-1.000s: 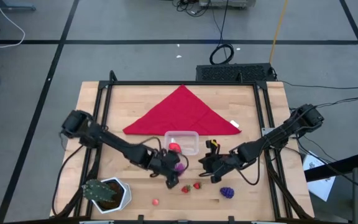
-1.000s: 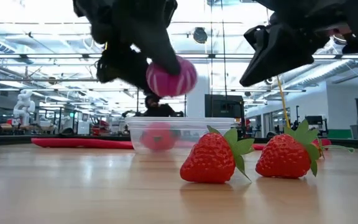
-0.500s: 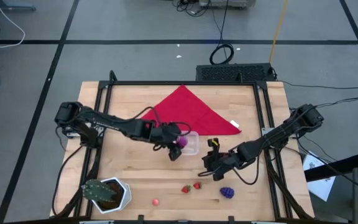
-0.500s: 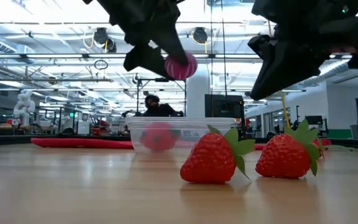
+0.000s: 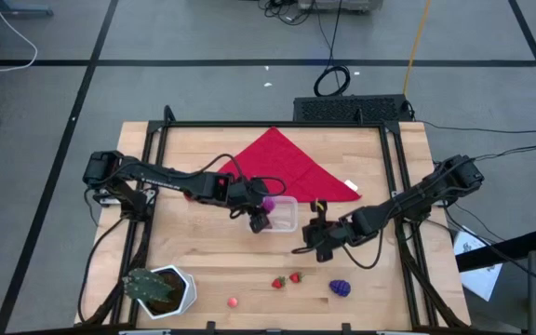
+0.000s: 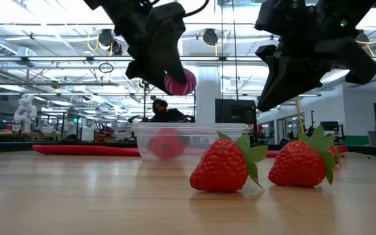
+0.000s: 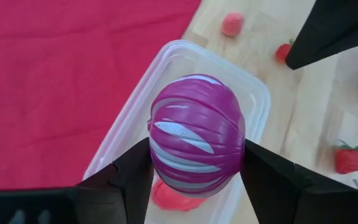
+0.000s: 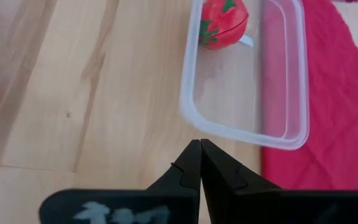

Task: Pick and placing Produce into tupperware
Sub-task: Put the red onion in the transparent bin

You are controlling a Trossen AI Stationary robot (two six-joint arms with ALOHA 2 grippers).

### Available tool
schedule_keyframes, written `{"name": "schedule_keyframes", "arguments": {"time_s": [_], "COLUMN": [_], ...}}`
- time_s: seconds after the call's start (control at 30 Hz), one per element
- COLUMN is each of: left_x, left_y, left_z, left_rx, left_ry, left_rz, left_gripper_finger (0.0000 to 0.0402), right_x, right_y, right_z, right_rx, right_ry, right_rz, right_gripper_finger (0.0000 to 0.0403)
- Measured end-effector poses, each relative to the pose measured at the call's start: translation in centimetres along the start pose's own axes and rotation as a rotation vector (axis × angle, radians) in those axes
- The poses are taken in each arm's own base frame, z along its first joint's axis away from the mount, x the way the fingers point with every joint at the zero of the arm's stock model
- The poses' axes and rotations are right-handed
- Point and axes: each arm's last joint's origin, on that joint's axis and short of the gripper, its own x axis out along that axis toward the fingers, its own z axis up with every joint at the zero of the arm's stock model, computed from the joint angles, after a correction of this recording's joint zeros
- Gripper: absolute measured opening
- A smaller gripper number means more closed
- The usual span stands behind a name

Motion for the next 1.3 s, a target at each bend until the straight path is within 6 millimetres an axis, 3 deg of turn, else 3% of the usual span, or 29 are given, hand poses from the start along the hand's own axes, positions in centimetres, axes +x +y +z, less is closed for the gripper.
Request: {"name": "schedule_keyframes", "arguments": {"time_s": [0.73, 1.3], "left_x": [-0.1, 3.4], "left_y": [1.0, 0.3], "left_z": [-1.0, -2.1], "left_rx": [0.06, 0.071], "left_ry": [0.084, 0.141], "left_rz": [0.147, 0.124], "left_gripper_finger": [0.0216, 0.0216], "right_x": [-0.4, -6.0], "right_y": [-0.7, -4.0], "right_z": [1.4, 2.2], "right_rx": [-0.029, 0.081], "right_ry": [-0.135, -0.311], "right_rz": [-0.012, -0.03], "right_gripper_finger": [0.0, 0.0]}}
